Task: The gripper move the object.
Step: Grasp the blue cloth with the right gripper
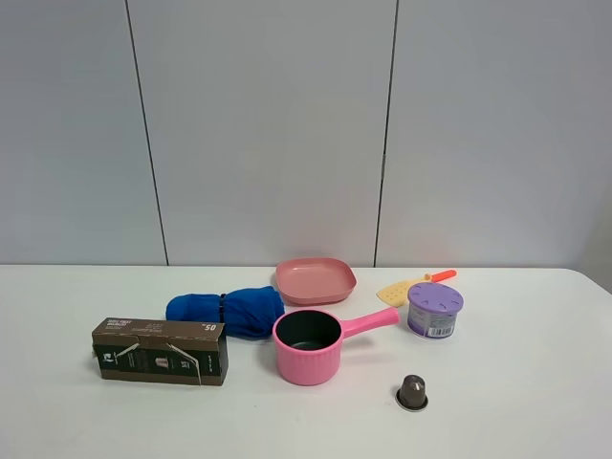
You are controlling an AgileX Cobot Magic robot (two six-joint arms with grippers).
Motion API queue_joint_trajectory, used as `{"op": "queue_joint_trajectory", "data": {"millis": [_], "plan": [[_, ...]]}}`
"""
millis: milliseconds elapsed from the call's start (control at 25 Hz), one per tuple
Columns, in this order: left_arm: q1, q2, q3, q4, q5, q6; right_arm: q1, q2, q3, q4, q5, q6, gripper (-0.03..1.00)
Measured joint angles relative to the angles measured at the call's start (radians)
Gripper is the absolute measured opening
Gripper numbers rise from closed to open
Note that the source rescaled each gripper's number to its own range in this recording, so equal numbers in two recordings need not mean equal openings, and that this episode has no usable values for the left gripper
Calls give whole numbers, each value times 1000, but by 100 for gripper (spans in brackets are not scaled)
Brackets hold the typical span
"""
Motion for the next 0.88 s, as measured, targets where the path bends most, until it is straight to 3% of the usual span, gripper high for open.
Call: {"op": "queue_joint_trajectory", "data": {"millis": [880], "plan": [[0,0,0,0,0,0,0,0,0,0,0,0,100]]}}
